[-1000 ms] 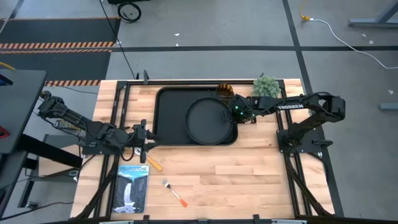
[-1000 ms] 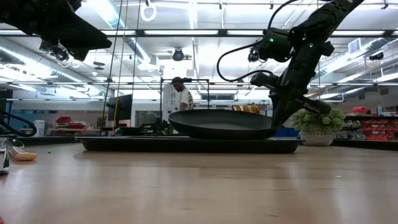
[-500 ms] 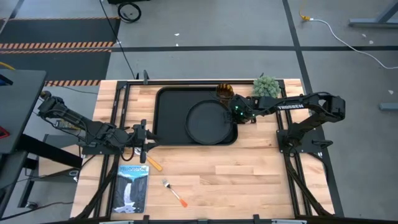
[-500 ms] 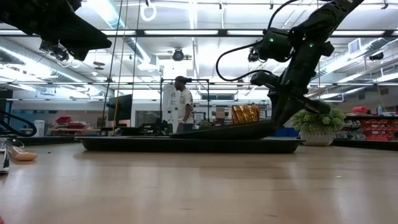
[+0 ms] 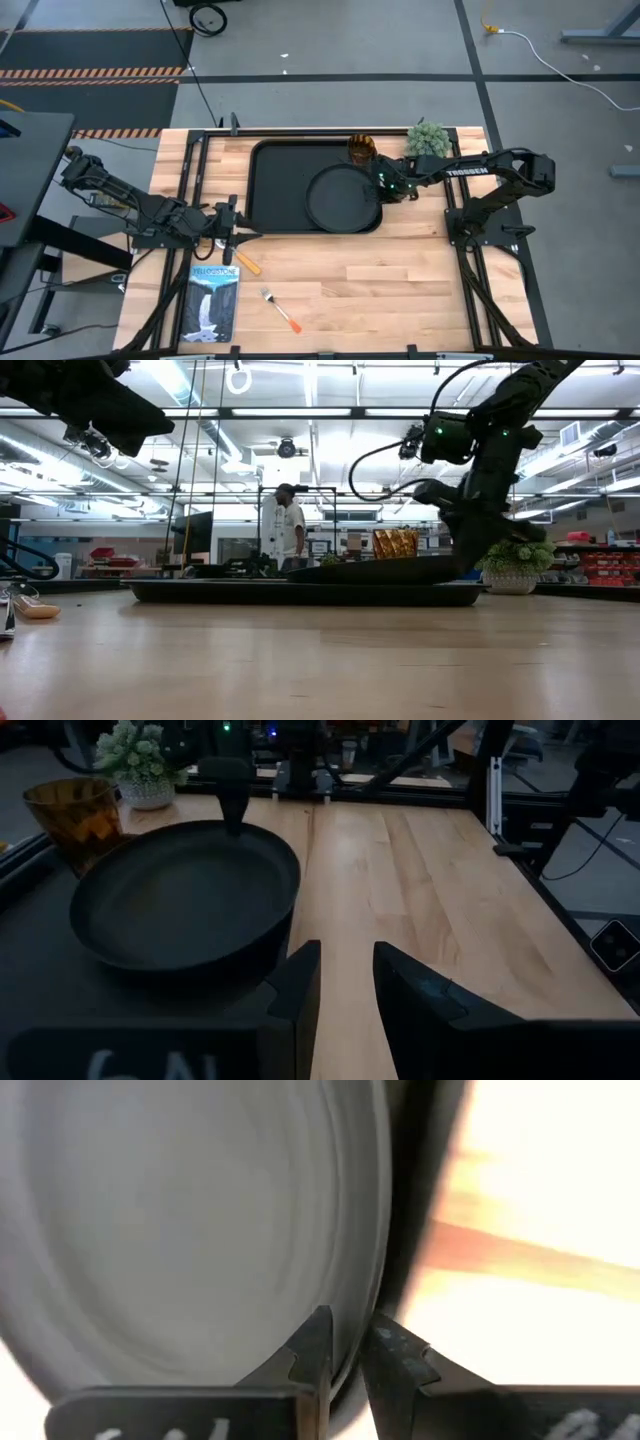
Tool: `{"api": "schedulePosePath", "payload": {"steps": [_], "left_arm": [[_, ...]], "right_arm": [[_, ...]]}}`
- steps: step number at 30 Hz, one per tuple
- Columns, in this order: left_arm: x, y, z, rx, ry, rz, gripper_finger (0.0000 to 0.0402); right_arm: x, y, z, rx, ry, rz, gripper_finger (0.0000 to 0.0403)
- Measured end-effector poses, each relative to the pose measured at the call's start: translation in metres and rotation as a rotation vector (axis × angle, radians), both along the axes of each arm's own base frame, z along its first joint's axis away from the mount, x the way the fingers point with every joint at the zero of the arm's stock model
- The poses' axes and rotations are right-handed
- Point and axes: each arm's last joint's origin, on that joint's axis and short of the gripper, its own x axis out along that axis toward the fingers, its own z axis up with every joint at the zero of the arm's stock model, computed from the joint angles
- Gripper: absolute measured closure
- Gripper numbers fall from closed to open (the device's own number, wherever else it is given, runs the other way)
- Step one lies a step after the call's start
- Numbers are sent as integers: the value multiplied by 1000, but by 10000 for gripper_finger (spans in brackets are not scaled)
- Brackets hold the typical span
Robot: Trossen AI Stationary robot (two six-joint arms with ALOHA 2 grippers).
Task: Pick and place plate/cup/fork/spoon on tray
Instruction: Put the black plate on the black tray at the bottom of the brown glass
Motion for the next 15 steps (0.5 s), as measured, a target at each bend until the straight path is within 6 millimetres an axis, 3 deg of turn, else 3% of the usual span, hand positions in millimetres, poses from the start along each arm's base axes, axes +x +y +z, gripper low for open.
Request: {"api": "schedulePosePath", "payload": {"steps": [3, 15], "left_arm": [[0, 0, 0, 1, 0, 2, 298], [0, 0, 0, -5, -5, 12, 298]], "right_arm": [[-4, 1, -2, 12, 46, 3, 345], [5, -1, 2, -28, -52, 48, 336]]}}
